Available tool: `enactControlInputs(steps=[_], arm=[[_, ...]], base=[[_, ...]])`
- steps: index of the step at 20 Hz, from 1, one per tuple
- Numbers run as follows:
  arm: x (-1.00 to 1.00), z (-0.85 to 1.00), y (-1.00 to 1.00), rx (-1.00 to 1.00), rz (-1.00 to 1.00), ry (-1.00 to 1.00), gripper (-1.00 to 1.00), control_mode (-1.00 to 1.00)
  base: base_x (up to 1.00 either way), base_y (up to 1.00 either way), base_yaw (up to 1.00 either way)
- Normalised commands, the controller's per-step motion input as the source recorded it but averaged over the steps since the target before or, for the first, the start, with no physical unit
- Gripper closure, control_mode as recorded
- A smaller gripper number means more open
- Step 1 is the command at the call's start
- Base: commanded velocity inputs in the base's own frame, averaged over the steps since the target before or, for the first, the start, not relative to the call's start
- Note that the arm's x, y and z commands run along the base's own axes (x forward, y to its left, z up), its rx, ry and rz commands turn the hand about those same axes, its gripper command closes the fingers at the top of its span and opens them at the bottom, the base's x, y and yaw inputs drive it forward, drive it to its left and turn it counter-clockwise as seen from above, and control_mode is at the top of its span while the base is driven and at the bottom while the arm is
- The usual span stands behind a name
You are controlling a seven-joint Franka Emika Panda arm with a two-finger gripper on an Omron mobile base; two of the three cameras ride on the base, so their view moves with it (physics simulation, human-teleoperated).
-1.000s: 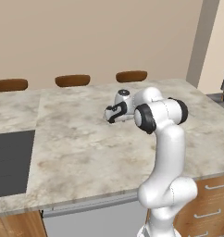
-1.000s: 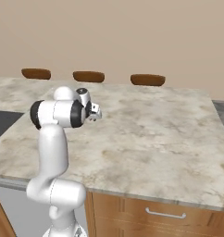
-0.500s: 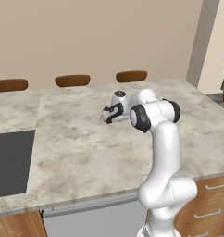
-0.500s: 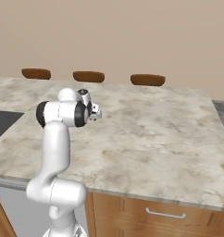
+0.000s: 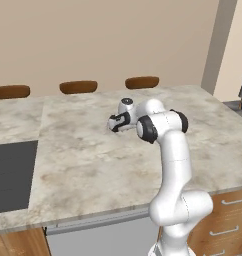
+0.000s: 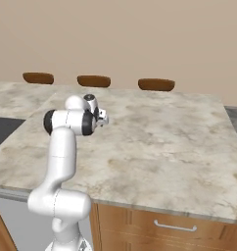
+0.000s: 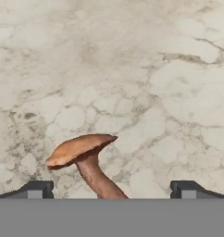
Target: Place the liquor on the top shelf of the fridge to keep it out of children's reach, and place the orange and mushroom on lower shelves for easy access.
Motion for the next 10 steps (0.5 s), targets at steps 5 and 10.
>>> enactControlInputs(steps=[5,10], arm=[[0.29,-0.23,0.01,0.0,0.0,0.01,1.0,-1.0],[0.02,-0.39,0.0,-0.01,0.0,0.11,1.0,-1.0]], base=[[0.0,0.0,0.0],[0.0,0.0,0.0]])
